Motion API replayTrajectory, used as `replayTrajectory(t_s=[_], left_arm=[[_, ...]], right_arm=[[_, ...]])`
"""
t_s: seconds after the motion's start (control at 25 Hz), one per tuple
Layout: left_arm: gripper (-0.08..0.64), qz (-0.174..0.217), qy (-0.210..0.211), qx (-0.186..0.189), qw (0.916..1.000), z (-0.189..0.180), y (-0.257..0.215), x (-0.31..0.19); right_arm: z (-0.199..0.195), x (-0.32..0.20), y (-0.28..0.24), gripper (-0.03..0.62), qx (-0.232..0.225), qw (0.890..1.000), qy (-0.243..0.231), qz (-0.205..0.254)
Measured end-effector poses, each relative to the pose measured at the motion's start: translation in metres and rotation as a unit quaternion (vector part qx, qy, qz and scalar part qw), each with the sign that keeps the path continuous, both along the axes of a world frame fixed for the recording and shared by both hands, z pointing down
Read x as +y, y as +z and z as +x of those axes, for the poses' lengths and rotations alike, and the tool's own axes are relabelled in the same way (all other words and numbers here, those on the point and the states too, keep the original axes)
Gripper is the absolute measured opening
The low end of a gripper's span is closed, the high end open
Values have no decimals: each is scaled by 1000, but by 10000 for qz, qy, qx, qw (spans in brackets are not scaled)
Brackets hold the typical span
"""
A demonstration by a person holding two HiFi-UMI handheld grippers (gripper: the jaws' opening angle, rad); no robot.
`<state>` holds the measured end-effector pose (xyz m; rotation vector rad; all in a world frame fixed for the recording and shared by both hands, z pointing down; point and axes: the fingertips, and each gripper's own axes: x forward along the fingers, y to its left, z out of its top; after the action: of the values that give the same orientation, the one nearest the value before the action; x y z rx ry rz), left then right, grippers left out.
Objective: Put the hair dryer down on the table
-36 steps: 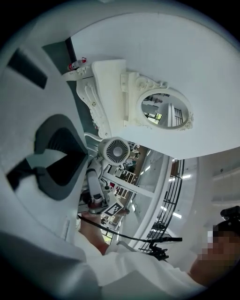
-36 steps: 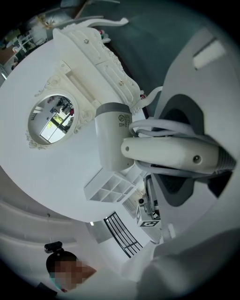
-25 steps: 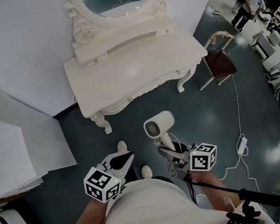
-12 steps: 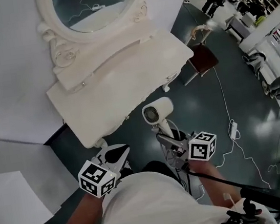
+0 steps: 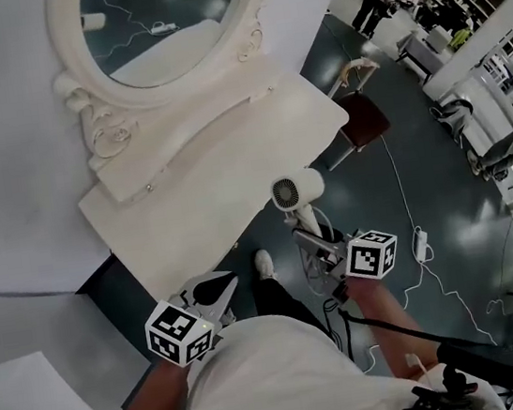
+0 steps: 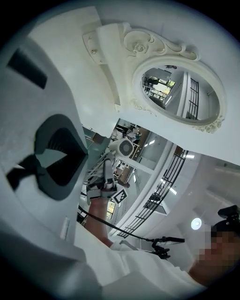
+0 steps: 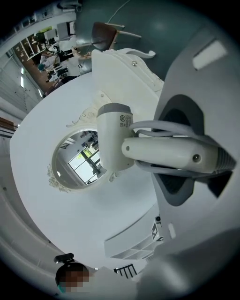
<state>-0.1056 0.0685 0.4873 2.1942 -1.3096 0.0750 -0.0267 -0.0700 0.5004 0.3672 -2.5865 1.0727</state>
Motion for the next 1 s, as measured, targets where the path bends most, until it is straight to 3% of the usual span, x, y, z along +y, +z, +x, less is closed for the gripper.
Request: replayTrajectory(t_s=[0.48, 0.8, 1.0], left_arm=[[2, -88, -921, -242, 9954, -50, -14, -122], [2, -248, -1479, -401, 9879, -65, -19, -204], [2, -383, -1910, -451, 9798, -76, -17, -232]], right_arm=[[-56, -190, 69, 193, 769, 9942, -662, 356], [-101, -287, 132, 193, 1405, 9766, -1536, 550], [-126, -322, 170, 193, 1748, 9616, -1986, 729]])
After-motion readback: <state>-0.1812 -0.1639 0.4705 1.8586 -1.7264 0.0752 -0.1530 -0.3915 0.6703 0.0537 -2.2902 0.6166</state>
